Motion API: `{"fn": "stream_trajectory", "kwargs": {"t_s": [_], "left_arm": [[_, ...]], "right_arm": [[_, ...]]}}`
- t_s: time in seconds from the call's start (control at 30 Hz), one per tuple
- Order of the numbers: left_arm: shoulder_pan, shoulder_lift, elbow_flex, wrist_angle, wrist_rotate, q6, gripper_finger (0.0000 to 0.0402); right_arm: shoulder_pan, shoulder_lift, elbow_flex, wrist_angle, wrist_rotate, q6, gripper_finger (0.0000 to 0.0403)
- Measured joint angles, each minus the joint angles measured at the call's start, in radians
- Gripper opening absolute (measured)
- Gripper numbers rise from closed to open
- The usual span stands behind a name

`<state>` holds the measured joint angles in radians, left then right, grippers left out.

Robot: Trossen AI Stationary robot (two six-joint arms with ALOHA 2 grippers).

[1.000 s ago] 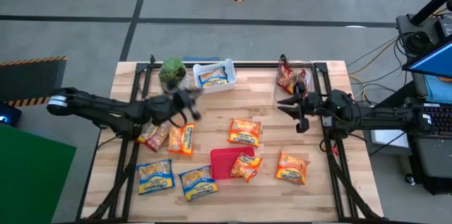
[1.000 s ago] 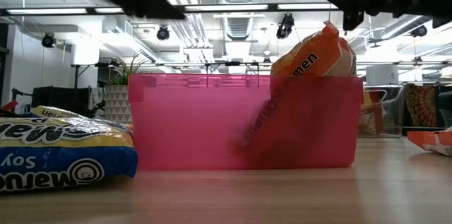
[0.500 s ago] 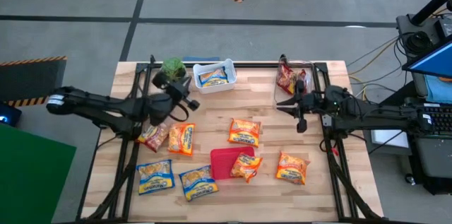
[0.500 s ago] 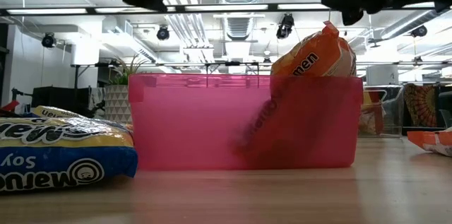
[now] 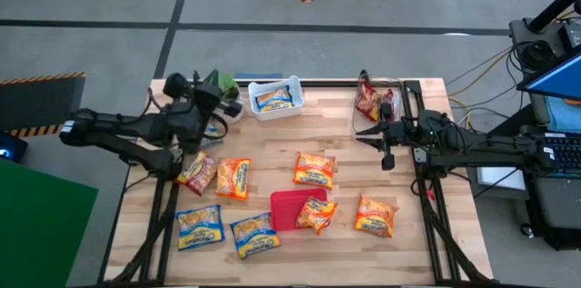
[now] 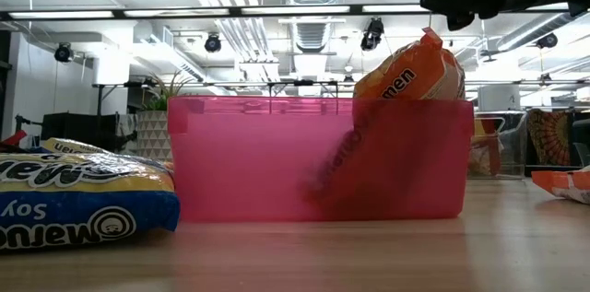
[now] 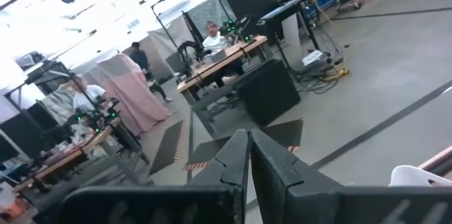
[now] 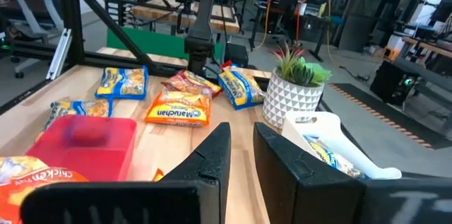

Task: Sort Maruchan noodles
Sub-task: Put the orange noodle pack into the red bin

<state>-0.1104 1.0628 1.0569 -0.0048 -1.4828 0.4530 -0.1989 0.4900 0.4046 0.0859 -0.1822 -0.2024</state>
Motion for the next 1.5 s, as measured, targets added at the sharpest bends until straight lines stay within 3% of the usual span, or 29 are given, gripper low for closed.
{"fn": "stream_trajectory", "kwargs": {"t_s": [0.27, 0.47, 0.57, 0.67, 0.73, 0.9, 0.97, 1.1, 1.17, 1.3, 1.5], "left_arm": [[-0.041, 0.004, 0.009, -0.019, 0.040, -0.142, 0.0000], [-0.120, 0.044, 0.008, -0.042, 0.280, -0.251, 0.0000], [-0.161, 0.057, 0.008, -0.090, 0.323, -0.288, 0.0000], [-0.177, 0.065, 0.008, -0.198, 0.396, -0.418, 0.0000], [-0.174, 0.076, 0.008, -0.284, 0.545, -0.531, 0.0000], [-0.144, 0.152, 0.009, -0.472, 1.155, -0.706, 0.0000], [-0.137, 0.187, 0.030, -0.617, 1.253, -0.824, 0.0000], [-0.128, 0.265, 0.059, -0.982, 1.266, -1.034, 0.0000], [-0.130, 0.303, 0.059, -1.085, 1.262, -1.082, 0.0000], [-0.129, 0.368, 0.056, -1.133, 1.252, -1.113, 0.0016], [-0.131, 0.453, 0.044, -1.132, 1.248, -1.023, 0.0078]], "right_arm": [[-0.001, -0.004, 0.001, -0.003, 0.001, -0.066, 0.0049], [-0.003, -0.012, 0.022, -0.002, 0.000, -0.060, 0.0048], [-0.003, -0.012, 0.033, -0.002, 0.000, -0.044, 0.0048], [-0.003, -0.012, 0.041, -0.002, 0.000, -0.033, 0.0048], [-0.003, -0.012, 0.043, -0.003, 0.000, -0.033, 0.0048], [-0.003, -0.012, 0.045, 0.000, 0.000, -0.034, 0.0047], [-0.003, -0.011, 0.050, 0.002, 0.000, -0.033, 0.0047], [-0.003, -0.011, 0.063, 0.002, -0.001, -0.044, 0.0047], [-0.003, -0.011, 0.068, 0.004, 0.000, -0.058, 0.0047], [-0.003, -0.010, 0.068, 0.016, 0.000, -0.099, 0.0047], [-0.003, -0.010, 0.068, 0.072, 0.000, -0.138, 0.0047]]}}
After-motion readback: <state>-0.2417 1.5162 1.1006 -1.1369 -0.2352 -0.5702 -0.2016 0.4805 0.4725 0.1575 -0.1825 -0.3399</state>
